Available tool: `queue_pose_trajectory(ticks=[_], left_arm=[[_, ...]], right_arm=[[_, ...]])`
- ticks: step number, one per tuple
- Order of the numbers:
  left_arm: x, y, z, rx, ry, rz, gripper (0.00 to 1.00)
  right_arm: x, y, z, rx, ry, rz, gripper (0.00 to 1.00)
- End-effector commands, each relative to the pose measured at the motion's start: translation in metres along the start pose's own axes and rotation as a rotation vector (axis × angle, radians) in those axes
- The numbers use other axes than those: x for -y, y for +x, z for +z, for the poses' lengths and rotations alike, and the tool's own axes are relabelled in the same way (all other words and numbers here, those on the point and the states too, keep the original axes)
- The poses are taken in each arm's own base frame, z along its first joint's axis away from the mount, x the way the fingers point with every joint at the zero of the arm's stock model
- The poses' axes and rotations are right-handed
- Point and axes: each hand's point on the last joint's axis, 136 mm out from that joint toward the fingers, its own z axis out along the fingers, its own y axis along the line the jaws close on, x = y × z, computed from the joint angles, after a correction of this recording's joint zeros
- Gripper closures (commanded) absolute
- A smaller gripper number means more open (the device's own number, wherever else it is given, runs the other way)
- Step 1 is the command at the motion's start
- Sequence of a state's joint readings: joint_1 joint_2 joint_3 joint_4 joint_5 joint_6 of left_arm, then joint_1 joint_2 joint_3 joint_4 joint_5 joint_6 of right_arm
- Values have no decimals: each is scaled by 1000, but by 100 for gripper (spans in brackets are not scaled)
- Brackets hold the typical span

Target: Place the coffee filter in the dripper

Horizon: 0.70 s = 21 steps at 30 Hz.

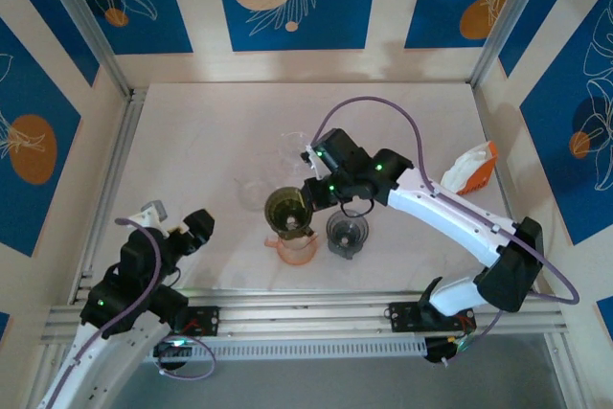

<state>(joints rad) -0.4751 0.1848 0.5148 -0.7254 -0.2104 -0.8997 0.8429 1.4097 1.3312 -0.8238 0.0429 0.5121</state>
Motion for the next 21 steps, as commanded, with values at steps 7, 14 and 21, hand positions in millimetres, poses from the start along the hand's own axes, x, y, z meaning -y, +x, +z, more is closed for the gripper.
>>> queue_pose_trajectory(ticks=[7, 14, 21], left_arm=[[-3, 5, 5, -14, 0, -27, 0], [-4, 7, 6, -18, -3, -27, 0], [-3, 7, 8, -17, 0, -24, 0]], right_arm=[[4, 24, 11, -167, -38, 87, 100], [12, 22, 28, -171, -25, 83, 100], [18, 20, 30, -142, 11, 53, 100]])
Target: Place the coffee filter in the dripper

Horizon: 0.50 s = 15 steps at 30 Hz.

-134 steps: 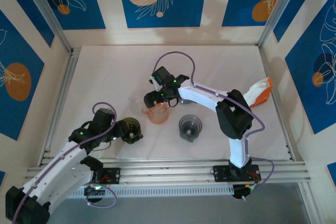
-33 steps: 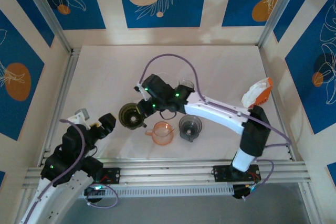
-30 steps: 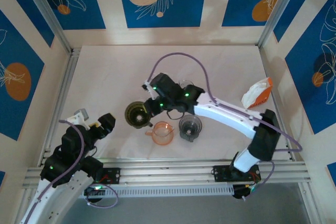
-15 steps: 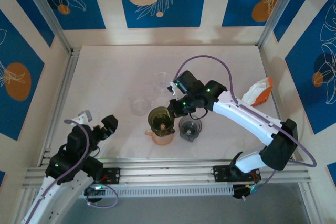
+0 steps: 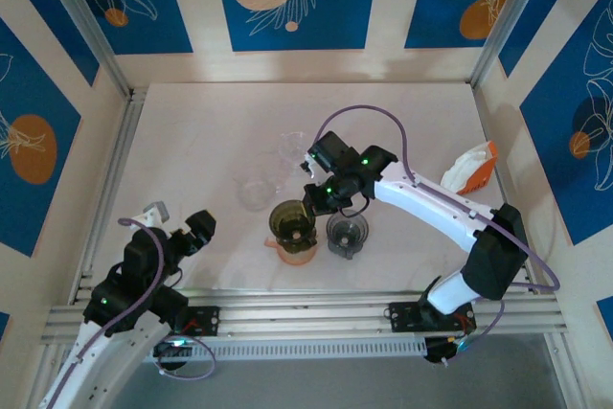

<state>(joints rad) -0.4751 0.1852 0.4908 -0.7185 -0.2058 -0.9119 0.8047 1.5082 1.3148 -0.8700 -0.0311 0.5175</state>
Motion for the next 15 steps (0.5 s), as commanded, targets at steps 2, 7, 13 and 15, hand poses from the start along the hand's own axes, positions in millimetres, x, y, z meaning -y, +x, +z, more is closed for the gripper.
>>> queue_pose_trajectory(ticks=[2, 7, 13, 15], left_arm=[[2, 2, 4, -7, 11, -17, 0], [1, 4, 6, -15, 10, -19, 0], [2, 4, 6, -16, 12, -18, 0], [2, 4, 6, -18, 13, -19, 0]], right_arm=[[1, 2, 0, 17, -1, -29, 100], [6, 5, 5, 24, 2, -33, 100], [9, 9, 2, 33, 15, -33, 100], [11, 9, 1, 36, 22, -33, 100]])
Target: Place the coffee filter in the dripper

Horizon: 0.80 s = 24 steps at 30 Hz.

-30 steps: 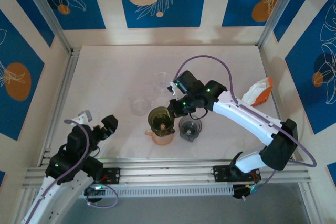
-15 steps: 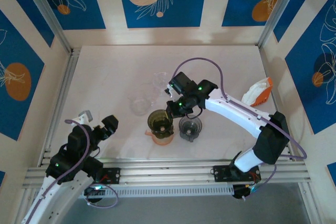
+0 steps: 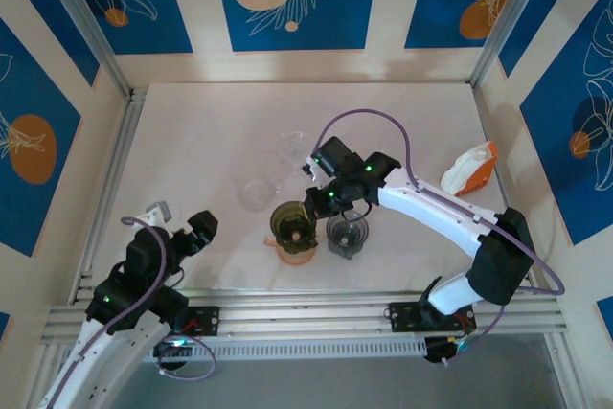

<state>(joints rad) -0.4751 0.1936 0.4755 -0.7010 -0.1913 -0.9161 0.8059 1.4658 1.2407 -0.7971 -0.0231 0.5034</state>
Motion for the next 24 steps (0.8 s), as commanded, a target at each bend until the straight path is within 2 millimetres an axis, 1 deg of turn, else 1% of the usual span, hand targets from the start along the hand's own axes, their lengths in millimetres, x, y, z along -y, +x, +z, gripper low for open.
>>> queue_pose_trajectory(ticks=[1, 4, 6, 11, 12, 15, 19, 21, 24], left_arm=[[2, 1, 2, -6, 9, -16, 0], [2, 2, 2, -9, 10, -16, 0], [2, 1, 2, -9, 13, -17, 0], [2, 3, 3, -13, 12, -16, 0], [2, 3, 3, -14, 13, -17, 0], [2, 3, 3, -16, 14, -17, 0], [2, 4, 3, -18, 16, -16, 0], [2, 4, 3, -19, 16, -16, 0], [3, 5, 4, -23, 23, -18, 0]], right_arm=[[7, 7, -4, 0, 36, -7, 98], [8, 7, -3, 0, 40, -5, 93], [8, 7, -2, 2, 43, -4, 87], [11, 8, -3, 8, 70, -7, 81], [11, 7, -5, 14, 66, -8, 78], [9, 7, -7, 17, 61, -8, 62], [7, 6, -10, 27, 65, -11, 49], [7, 6, -12, 33, 71, -14, 44], [6, 3, -20, 67, 79, -16, 39]])
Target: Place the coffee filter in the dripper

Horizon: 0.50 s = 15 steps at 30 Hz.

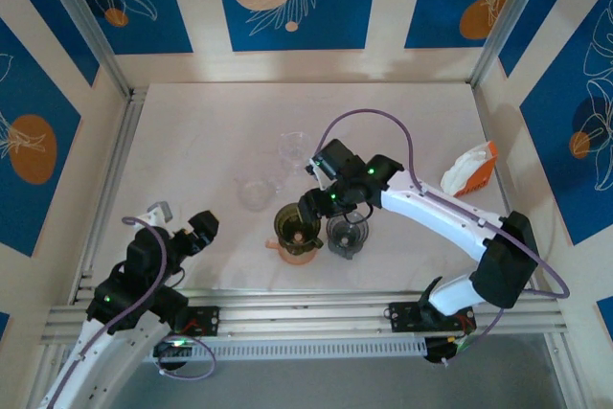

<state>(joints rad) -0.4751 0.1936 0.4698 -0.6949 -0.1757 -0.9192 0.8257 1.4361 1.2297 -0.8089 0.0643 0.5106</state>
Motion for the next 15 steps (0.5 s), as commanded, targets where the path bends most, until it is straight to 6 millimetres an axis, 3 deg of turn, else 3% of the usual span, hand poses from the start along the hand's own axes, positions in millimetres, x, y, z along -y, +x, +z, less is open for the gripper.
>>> queue_pose_trajectory(ticks=[1, 5, 11, 15], left_arm=[[3, 2, 3, -13, 16, -16, 0], [5, 3, 4, -18, 28, -18, 0], [4, 8, 8, -39, 23, -18, 0], [11, 6, 11, -40, 47, -7, 0]], right_arm=[[0, 1, -19, 44, 11, -4, 38], [1, 1, -26, 73, 16, -2, 36], [5, 9, -19, 37, 40, -11, 38], [7, 0, -41, 131, 62, -43, 38]])
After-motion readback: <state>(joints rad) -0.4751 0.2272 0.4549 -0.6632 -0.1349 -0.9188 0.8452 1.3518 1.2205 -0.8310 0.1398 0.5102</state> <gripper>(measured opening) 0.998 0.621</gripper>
